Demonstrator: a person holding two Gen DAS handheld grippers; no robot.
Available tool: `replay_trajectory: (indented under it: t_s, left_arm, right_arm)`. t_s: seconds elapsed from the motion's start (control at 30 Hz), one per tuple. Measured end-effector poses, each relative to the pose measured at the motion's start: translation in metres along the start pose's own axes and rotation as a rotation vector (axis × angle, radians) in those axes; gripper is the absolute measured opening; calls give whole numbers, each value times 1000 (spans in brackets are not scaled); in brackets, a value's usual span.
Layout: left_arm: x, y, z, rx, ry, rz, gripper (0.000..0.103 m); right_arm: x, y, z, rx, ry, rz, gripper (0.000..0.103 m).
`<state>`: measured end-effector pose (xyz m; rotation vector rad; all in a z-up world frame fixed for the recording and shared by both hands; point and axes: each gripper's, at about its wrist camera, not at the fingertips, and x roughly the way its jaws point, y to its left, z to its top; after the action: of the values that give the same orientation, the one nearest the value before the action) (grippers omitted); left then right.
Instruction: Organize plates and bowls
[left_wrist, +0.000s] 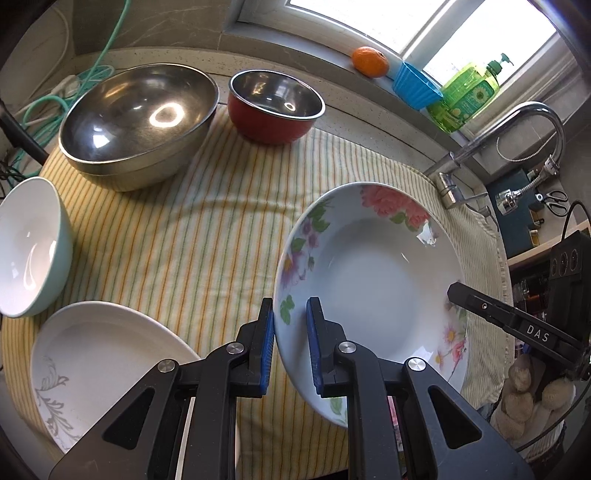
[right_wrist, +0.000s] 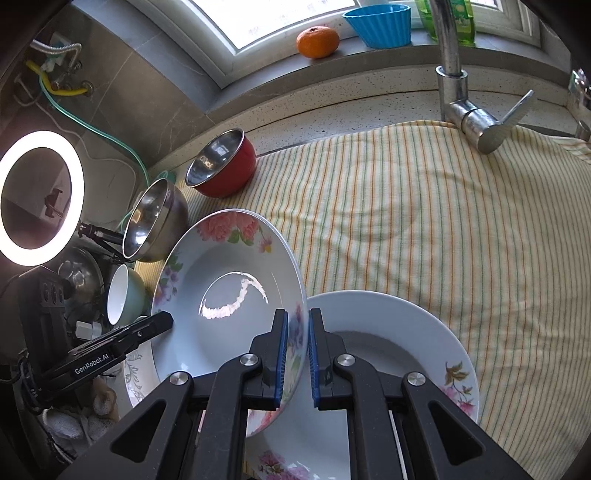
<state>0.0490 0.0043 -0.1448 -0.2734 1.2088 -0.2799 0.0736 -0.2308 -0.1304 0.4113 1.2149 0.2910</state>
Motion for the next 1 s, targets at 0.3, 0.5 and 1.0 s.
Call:
replay_trajectory:
  t_s: [0.3, 0.5, 1.0]
  left_arm:
    - [8, -30, -15, 59, 30, -23, 15]
    - [14, -44, -25, 87, 49, -33, 15]
    - [33, -72, -45, 131, 97, -39, 15]
  right_arm:
    - [-21, -29, -22, 55, -19, -28, 10]
    - [-30, -44, -38, 84, -23, -44, 10]
    - [-42, -75, -67, 143, -14, -73, 10]
